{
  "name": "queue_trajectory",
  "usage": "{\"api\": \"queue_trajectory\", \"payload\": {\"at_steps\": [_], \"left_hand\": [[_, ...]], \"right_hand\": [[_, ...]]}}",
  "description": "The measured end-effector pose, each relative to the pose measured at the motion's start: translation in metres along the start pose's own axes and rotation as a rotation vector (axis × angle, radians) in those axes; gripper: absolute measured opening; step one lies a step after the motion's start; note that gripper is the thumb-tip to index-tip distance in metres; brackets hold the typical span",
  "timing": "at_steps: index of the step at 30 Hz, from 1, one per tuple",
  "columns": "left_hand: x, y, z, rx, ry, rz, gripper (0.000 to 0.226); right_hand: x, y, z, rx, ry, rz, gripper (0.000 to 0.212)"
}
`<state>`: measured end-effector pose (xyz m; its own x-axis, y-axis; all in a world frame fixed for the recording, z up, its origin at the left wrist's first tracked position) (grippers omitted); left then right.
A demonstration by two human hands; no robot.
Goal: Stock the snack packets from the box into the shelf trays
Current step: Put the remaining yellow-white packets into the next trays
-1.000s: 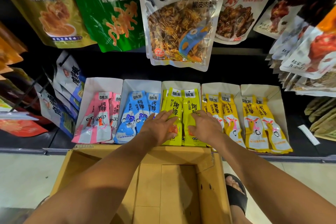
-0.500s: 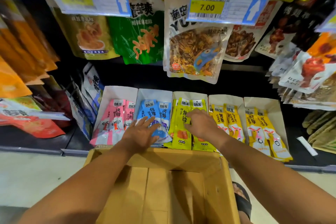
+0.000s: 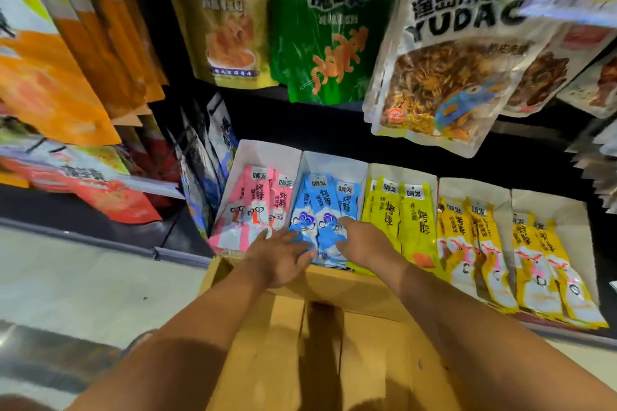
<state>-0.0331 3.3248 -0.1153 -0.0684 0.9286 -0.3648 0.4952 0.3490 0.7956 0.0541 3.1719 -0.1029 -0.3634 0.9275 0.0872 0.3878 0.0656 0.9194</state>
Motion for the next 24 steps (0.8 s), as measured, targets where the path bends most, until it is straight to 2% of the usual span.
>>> {"api": "queue_trajectory", "payload": {"at_steps": [3,7,11,15,19,24], "left_hand": [[-0.003,-0.001,0.001,0.04,-0.011,0.017,0.061],[0.002,-0.002,0.005,0.095,0.023,-0.002,0.061],[0.003,-0.003,0.006,0.12,0.024,0.0,0.059],[0.0,0.0,0.004,0.124,0.028,0.012,0.057],[0.0,0.001,0.006,0.11,0.022,0.016,0.058],[0.007,0.0,0.015,0.058,0.028,-0.051,0.063]], "right_hand": [[0.013,0.0,0.008,-0.075,0.052,-0.175,0.063],[0.039,-0.012,0.021,0.02,0.219,-0.274,0.062],[0.04,-0.014,0.025,0.005,0.204,-0.381,0.056],[0.03,-0.011,0.021,-0.009,0.118,-0.362,0.049],[0.028,-0.008,0.014,-0.063,0.118,-0.375,0.05],[0.017,-0.016,0.014,0.024,0.148,-0.276,0.061]]}}
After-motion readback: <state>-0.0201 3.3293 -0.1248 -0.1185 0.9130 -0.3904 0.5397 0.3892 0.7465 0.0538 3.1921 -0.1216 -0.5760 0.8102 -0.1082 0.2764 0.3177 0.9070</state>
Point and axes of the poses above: each hand's wrist, its own z-axis towards the middle knuckle, its own y-axis out of the back of the hand, x = y × z, the point moved 10 cm from there along z, towards the middle knuckle, and after that the axes turned 11 degrees about -z, right-handed, at the moved point
